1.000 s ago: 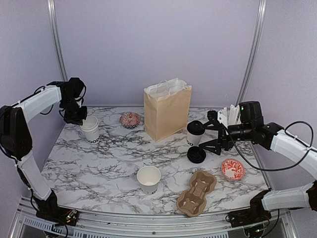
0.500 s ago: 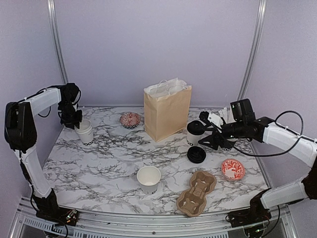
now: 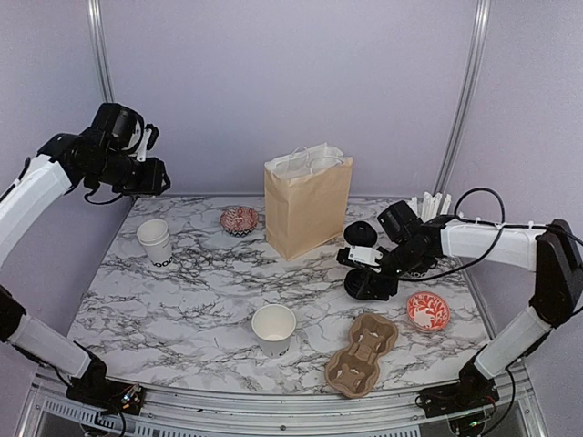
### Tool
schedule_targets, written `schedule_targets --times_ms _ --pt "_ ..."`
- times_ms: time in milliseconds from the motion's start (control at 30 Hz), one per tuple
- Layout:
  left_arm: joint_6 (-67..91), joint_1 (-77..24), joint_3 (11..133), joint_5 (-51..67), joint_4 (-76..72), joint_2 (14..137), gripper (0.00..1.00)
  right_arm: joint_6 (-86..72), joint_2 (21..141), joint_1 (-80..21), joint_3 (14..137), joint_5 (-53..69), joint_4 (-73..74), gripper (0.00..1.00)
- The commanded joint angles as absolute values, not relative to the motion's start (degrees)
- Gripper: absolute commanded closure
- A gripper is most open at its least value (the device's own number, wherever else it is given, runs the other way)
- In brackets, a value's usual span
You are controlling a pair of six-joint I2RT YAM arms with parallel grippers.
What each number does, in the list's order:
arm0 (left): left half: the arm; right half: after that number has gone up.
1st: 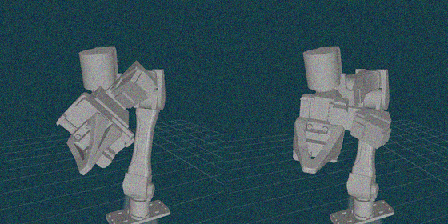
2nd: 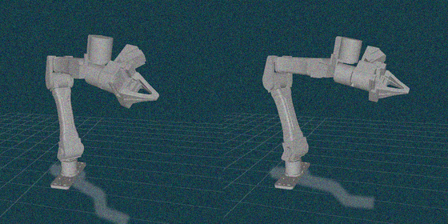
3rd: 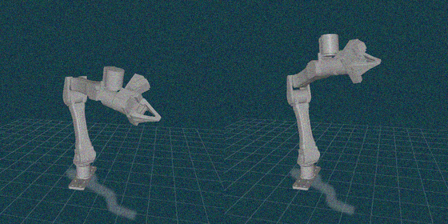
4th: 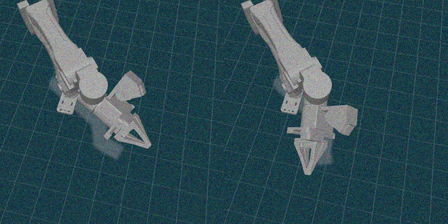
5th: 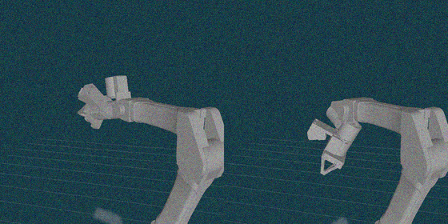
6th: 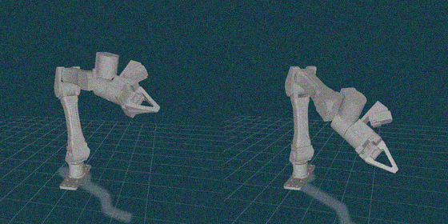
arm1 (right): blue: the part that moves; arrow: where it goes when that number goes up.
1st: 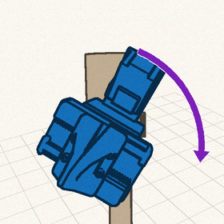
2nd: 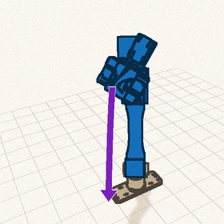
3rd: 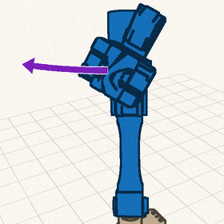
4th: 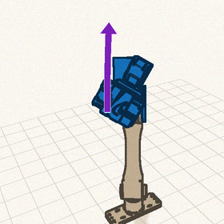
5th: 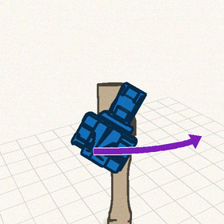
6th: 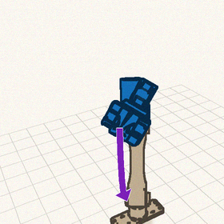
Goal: Pack the takeout coffee
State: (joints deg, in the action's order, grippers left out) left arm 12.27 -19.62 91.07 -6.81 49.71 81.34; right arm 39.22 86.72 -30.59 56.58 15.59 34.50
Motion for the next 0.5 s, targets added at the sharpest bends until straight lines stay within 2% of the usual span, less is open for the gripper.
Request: schedule_targets --times_ms 0,133,467 --pt "7.13 -27.07 86.55 0.87 46.06 74.42 0.52 38.75 89.59 -30.85 61.32 11.58 36.16 0.39" --pt "4.50 -31.77 80.99 7.56 43.48 70.21 0.51 38.49 92.42 -30.80 62.99 11.94 36.35 0.39" --pt "2.13 -35.84 75.72 3.63 43.78 71.43 0.50 38.07 98.74 -30.85 67.14 14.28 39.81 0.43"
